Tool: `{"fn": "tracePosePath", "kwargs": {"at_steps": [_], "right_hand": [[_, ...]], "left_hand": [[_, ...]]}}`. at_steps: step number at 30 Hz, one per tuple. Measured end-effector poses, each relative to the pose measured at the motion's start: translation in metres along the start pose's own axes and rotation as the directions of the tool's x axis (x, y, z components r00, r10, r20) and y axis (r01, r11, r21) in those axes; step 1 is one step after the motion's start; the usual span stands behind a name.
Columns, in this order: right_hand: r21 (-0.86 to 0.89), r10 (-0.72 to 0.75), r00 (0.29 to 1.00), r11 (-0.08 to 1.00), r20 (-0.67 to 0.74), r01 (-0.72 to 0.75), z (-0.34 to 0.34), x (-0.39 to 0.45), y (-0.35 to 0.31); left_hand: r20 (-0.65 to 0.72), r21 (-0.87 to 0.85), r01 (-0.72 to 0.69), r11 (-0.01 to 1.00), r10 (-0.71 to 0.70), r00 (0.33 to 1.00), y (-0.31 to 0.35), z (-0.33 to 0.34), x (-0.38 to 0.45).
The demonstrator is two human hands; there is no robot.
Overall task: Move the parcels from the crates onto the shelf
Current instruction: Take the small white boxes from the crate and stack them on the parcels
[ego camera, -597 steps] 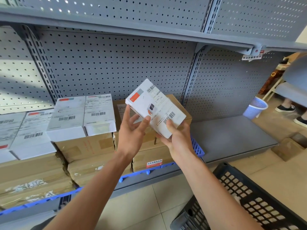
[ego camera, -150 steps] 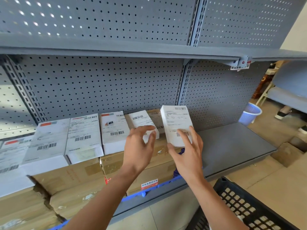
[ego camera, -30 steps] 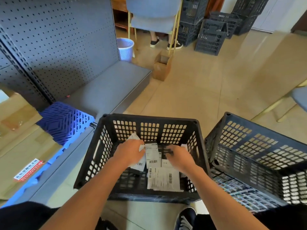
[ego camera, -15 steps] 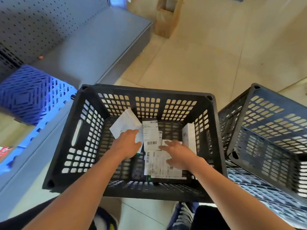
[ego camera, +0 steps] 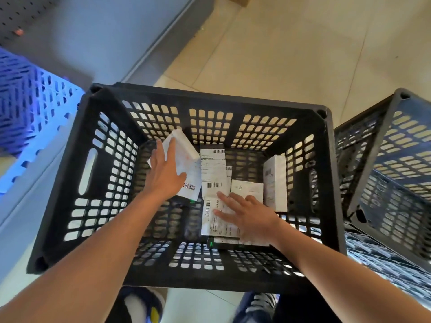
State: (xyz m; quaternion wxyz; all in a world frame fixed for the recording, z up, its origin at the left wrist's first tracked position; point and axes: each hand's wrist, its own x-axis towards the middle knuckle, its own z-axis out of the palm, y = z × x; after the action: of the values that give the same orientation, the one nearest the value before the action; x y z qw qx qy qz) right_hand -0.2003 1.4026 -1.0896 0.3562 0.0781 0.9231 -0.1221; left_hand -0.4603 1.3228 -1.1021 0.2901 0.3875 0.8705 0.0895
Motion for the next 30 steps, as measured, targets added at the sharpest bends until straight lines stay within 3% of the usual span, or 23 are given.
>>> {"fn": "tracePosePath", "kwargs": {"at_steps": [10, 22, 30], "right_hand": [[0.227, 0.181, 0.983, 0.957, 0.005, -0.178, 0.008, 0.005, 0.007], [0.441, 0.325, 0.944, 0.855, -0.048, -0.272, 0.003, 0.013, 0.001], [0.654, 0.541, 0.826, 0.685, -0.161, -0.321, -0.036, -0.002, -0.004]], "left_hand": [[-0.003, 0.060, -0.074, 0.995, 0.075, 0.997, -0.020, 0.007, 0.011], [-0.090, -0.042, -0.120, 0.992, 0.116, 0.989, -0.024, 0.009, 0.011], [-0.097, -0.045, -0.043, 0.998, 0.038, 0.995, -0.011, -0.015, -0.022]]}}
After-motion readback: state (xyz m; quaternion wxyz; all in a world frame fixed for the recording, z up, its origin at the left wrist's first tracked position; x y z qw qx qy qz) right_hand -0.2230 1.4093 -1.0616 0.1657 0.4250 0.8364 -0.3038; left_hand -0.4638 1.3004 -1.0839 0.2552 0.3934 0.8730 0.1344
